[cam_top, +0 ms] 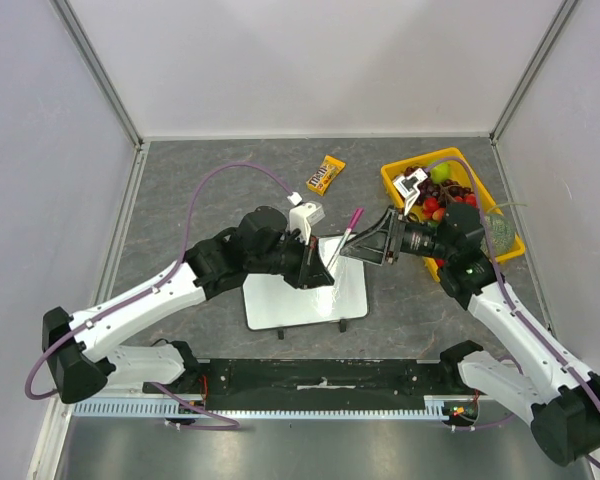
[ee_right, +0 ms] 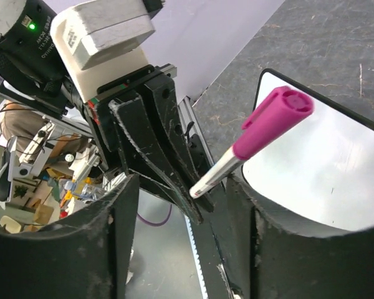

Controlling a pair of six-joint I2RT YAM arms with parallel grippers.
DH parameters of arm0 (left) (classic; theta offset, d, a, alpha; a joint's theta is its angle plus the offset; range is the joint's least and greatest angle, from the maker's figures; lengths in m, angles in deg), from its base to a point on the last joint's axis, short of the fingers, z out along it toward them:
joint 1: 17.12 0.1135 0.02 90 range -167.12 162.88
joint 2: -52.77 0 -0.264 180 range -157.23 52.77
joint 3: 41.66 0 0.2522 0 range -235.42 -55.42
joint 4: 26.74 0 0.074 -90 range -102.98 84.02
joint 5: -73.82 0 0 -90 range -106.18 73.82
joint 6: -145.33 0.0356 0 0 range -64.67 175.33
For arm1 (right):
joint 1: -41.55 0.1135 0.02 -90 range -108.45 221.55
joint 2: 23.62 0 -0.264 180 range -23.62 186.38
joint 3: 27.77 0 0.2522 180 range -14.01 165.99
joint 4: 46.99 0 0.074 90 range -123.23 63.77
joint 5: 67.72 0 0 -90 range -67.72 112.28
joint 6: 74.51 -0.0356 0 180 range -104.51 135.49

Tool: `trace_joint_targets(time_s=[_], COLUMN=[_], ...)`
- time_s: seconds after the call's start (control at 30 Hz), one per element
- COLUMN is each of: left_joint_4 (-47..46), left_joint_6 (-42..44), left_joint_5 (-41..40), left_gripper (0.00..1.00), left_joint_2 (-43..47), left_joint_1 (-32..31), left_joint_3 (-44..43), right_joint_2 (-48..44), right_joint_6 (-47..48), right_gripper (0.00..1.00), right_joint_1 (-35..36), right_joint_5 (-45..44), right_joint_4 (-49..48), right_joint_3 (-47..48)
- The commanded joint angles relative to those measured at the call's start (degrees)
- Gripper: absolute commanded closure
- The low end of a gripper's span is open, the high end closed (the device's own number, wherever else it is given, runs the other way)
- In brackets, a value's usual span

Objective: Write a sentence on the whiteboard
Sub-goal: Pass from the left arm to the right

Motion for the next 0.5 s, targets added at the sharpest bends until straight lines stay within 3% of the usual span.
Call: trace_joint_targets(time_s=[0.0,0.3,0.47], left_joint_4=[-0.3,-2.3,-3.0], left_joint_6=[3.3,3.1,2.8], left_joint_5=[3.2,5.0,6.8], left_gripper=[0.98,0.98,0.98], left_joint_2=[2.1,3.7,3.4], left_joint_1=[0.1,0.1,0.0], left_joint_3=[-1.6,-0.7,-0.5], right_joint_2=[0.8,1.4,1.9], right_joint_6=[-3.3,-2.5,-2.7], right_gripper=[0.40,0.41,0.47], right_joint_1=[0.0,0.0,0.9], right_joint_5=[4.6,5.7,5.6], right_joint_4=[-6.1,-4.8,-5.0], right_joint_3=[1.2,0.6,0.5])
